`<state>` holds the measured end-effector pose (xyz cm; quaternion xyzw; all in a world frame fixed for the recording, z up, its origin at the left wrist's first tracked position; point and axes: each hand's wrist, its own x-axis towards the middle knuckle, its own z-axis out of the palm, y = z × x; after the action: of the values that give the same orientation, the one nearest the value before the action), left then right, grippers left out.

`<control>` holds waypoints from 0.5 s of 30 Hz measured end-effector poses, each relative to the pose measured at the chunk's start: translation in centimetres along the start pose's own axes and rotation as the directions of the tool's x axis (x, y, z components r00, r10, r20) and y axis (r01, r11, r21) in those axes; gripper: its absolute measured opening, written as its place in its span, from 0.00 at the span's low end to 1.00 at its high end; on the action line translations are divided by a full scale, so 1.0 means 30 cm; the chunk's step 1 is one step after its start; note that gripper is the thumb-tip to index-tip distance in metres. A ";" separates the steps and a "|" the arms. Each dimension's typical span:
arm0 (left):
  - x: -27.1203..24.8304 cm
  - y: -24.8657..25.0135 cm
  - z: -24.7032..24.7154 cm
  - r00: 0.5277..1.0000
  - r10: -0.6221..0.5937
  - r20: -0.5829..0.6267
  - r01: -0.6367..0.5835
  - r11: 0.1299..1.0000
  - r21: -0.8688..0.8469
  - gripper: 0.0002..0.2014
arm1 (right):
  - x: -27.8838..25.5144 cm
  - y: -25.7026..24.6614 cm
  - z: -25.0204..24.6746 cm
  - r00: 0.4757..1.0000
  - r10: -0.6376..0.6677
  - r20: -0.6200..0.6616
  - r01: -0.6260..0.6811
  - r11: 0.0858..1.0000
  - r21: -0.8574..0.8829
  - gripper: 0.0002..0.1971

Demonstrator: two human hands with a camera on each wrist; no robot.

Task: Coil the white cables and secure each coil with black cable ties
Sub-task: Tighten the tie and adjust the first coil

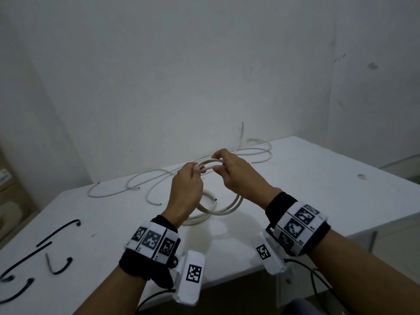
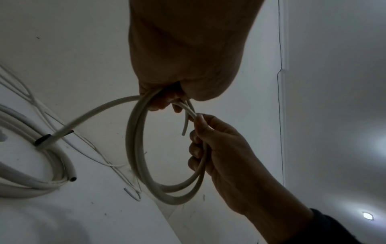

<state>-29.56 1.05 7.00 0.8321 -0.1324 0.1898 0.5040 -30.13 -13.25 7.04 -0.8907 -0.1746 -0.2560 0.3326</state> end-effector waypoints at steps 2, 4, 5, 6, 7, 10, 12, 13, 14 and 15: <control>0.001 -0.003 0.000 1.000 -0.010 0.019 0.011 1.000 -0.015 0.14 | 0.007 -0.001 -0.009 1.000 0.019 0.001 -0.019 1.000 0.007 0.15; 0.004 -0.002 -0.003 0.999 -0.013 0.038 0.013 1.000 -0.009 0.15 | 0.015 0.000 -0.015 1.000 -0.002 0.029 0.003 1.000 -0.025 0.20; 0.006 0.000 -0.006 0.999 -0.009 0.050 0.009 1.000 -0.003 0.15 | 0.022 0.003 -0.014 0.998 -0.019 0.056 0.023 0.997 -0.068 0.19; 0.007 0.004 -0.009 0.998 -0.002 0.063 0.002 1.000 0.003 0.15 | 0.028 0.005 -0.015 0.996 -0.029 0.080 0.037 0.994 -0.106 0.16; 0.008 0.007 -0.012 0.997 0.008 0.075 -0.009 1.000 0.012 0.15 | 0.034 0.007 -0.016 0.995 -0.025 0.096 0.037 0.991 -0.126 0.14; 0.008 0.016 -0.023 0.995 0.046 0.094 -0.056 0.993 0.109 0.16 | 0.041 0.017 -0.016 0.996 -0.022 0.081 0.033 0.990 -0.136 0.13; 0.013 0.016 -0.033 0.993 0.077 0.091 -0.094 0.976 0.196 0.15 | 0.036 0.021 -0.009 0.998 -0.058 0.036 0.063 0.983 -0.171 0.13; 0.018 0.013 -0.039 0.991 0.098 0.092 -0.116 0.969 0.217 0.15 | 0.034 0.022 -0.005 0.997 -0.082 0.013 0.083 0.975 -0.206 0.13; 0.022 0.009 -0.046 0.988 0.119 0.099 -0.139 0.965 0.223 0.15 | 0.033 0.020 -0.003 0.995 -0.096 -0.003 0.093 0.965 -0.245 0.13; 0.027 0.003 -0.051 0.986 0.130 0.107 -0.151 0.963 0.224 0.14 | 0.032 0.014 -0.006 0.995 -0.095 -0.006 0.089 0.957 -0.277 0.12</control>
<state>-29.16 2.33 8.08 0.8815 -0.1910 0.2014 0.3821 -29.20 -13.54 7.49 -0.9168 -0.1751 -0.3018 0.1942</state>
